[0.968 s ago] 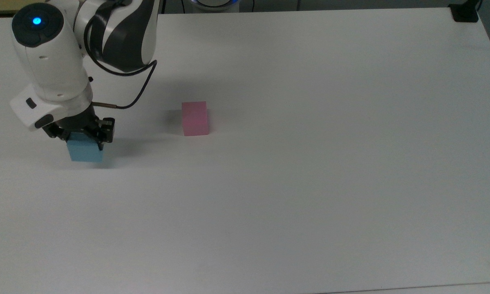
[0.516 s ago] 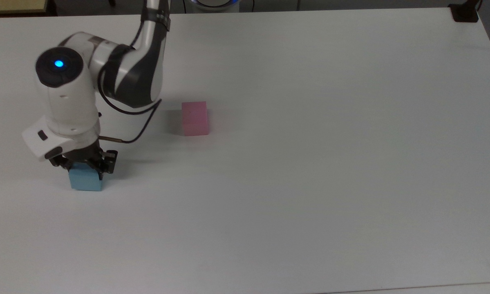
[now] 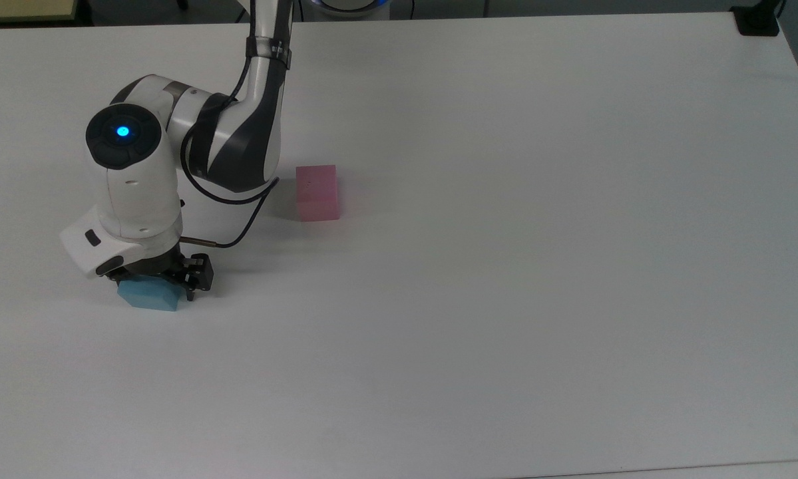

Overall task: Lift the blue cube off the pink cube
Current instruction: 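Lower the light-blue cube onto the table beside the pink cube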

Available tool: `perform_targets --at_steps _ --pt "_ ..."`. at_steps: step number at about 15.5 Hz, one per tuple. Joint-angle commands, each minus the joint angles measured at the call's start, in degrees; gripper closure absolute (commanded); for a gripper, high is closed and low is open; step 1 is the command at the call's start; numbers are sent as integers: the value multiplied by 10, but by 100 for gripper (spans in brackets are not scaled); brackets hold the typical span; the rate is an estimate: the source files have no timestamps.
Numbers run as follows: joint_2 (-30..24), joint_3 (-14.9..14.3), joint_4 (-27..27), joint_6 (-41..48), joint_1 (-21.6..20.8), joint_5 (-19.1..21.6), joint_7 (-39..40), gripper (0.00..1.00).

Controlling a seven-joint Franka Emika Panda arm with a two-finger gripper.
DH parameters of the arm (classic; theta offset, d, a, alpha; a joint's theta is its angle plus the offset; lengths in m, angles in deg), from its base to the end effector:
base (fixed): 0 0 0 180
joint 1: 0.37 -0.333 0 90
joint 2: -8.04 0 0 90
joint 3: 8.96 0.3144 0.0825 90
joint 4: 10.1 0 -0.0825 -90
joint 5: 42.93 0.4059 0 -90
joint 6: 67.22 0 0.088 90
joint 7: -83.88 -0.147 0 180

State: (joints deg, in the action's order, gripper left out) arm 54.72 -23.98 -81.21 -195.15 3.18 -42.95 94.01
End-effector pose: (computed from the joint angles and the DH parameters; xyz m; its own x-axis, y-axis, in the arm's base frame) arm 0.7698 -0.2064 0.2584 0.9877 -0.0308 0.1534 -0.0644 -0.9735 0.2193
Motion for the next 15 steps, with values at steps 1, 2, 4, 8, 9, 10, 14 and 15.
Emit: perform_targets --at_steps 1,2,4,8,9,10,14,15 --pt "-103 -13 -44 7 -16 11 -53 0" --pt "-142 -11 -71 28 -18 9 -57 0" --pt "-220 -8 -97 112 -32 7 -58 0" --pt "-358 -5 -168 265 -68 6 -59 0" --pt "-387 -1 -190 281 -77 5 -59 0" --pt "-412 8 -211 291 -82 0 -59 0" --pt "-466 39 -242 325 -87 -4 -85 0" --pt "-466 44 -240 327 -93 -5 -92 0"
